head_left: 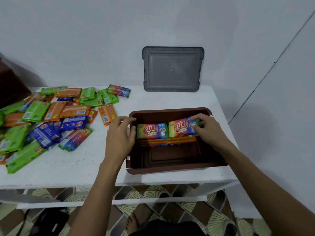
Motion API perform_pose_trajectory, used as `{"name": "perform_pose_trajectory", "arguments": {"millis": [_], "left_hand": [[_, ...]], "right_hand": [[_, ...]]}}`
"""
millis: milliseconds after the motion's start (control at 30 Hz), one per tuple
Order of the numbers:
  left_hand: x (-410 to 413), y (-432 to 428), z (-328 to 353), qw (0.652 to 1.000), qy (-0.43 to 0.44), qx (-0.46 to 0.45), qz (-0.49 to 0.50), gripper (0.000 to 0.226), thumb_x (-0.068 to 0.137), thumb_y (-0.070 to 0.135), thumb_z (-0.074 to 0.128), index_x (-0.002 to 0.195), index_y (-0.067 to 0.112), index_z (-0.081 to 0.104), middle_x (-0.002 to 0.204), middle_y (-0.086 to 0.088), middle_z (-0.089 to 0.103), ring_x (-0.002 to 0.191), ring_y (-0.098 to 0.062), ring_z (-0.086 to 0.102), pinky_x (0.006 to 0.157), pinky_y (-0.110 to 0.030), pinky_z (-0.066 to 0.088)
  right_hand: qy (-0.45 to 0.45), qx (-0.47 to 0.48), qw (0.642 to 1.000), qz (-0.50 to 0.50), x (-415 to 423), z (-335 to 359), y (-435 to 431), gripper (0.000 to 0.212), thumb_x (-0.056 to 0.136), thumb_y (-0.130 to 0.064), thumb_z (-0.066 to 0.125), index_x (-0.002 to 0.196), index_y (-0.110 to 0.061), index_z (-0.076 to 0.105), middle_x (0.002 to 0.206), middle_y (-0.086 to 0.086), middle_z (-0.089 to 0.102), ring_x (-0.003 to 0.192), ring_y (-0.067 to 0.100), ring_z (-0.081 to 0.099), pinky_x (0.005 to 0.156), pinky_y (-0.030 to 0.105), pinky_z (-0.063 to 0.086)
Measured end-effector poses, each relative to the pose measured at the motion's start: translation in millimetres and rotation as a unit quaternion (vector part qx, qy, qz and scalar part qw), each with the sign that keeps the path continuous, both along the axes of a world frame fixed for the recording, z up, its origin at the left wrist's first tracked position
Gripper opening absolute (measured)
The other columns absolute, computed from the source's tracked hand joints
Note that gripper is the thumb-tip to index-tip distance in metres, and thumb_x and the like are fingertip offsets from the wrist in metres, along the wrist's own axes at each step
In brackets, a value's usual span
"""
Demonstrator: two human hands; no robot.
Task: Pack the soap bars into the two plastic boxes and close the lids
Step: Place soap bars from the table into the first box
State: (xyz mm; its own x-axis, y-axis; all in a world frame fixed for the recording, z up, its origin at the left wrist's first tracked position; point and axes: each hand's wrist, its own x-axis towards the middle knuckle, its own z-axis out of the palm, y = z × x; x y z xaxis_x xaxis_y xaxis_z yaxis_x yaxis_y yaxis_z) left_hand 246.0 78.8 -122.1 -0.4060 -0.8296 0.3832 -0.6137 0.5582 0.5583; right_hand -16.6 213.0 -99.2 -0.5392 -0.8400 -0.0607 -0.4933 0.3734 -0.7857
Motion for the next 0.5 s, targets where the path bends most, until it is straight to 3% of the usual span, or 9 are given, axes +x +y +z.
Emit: {"name": "perform_pose_trajectory", "arguments": {"millis": [133, 267, 367, 500], "left_hand": [[0.0, 3.0, -1.3, 1.0, 0.025, 0.018, -0.002, 0.02, 0.091, 0.014, 0.061, 0.11, 0.016, 0.067, 0.118, -0.003, 0.058, 0.092, -0.018, 0.062, 0.078, -0.026, 0.047], [2.0, 2.7, -2.1, 0.999, 0.033, 0.02, -0.011, 0.018, 0.092, 0.016, 0.061, 0.109, 0.015, 0.068, 0.121, -0.001, 0.058, 0.09, -0.012, 0.061, 0.078, -0.022, 0.045], [6.6, 0.2, -6.6, 0.998, 0.043, 0.028, -0.024, 0.019, 0.094, 0.02, 0.058, 0.109, 0.015, 0.069, 0.124, 0.0, 0.057, 0.098, -0.013, 0.059, 0.082, -0.025, 0.047], [23.8, -6.8, -12.0, 0.996, 0.047, 0.015, -0.079, 0.024, 0.097, 0.025, 0.053, 0.117, 0.02, 0.066, 0.128, 0.004, 0.058, 0.12, -0.01, 0.049, 0.098, -0.02, 0.035]], "right_hand": [[0.096, 0.043, 0.994, 0.006, 7.9, -11.2, -10.6, 0.027, 0.095, -0.022, 0.059, 0.122, -0.016, 0.059, 0.121, 0.008, 0.06, 0.105, 0.014, 0.056, 0.058, 0.011, 0.044], [0.187, 0.078, 0.979, 0.037, 16.3, -17.1, -13.7, 0.027, 0.098, -0.024, 0.054, 0.122, -0.013, 0.058, 0.121, 0.012, 0.063, 0.108, 0.024, 0.061, 0.07, 0.024, 0.049], [0.27, 0.13, 0.953, 0.04, 22.6, -13.6, -18.8, 0.031, 0.097, -0.029, 0.05, 0.125, -0.015, 0.054, 0.117, 0.015, 0.06, 0.103, 0.03, 0.059, 0.073, 0.033, 0.05], [0.334, 0.127, 0.934, 0.004, 52.3, 0.4, -33.6, 0.038, 0.095, -0.033, 0.049, 0.131, -0.019, 0.05, 0.118, 0.015, 0.054, 0.108, 0.033, 0.05, 0.074, 0.036, 0.045]]}}
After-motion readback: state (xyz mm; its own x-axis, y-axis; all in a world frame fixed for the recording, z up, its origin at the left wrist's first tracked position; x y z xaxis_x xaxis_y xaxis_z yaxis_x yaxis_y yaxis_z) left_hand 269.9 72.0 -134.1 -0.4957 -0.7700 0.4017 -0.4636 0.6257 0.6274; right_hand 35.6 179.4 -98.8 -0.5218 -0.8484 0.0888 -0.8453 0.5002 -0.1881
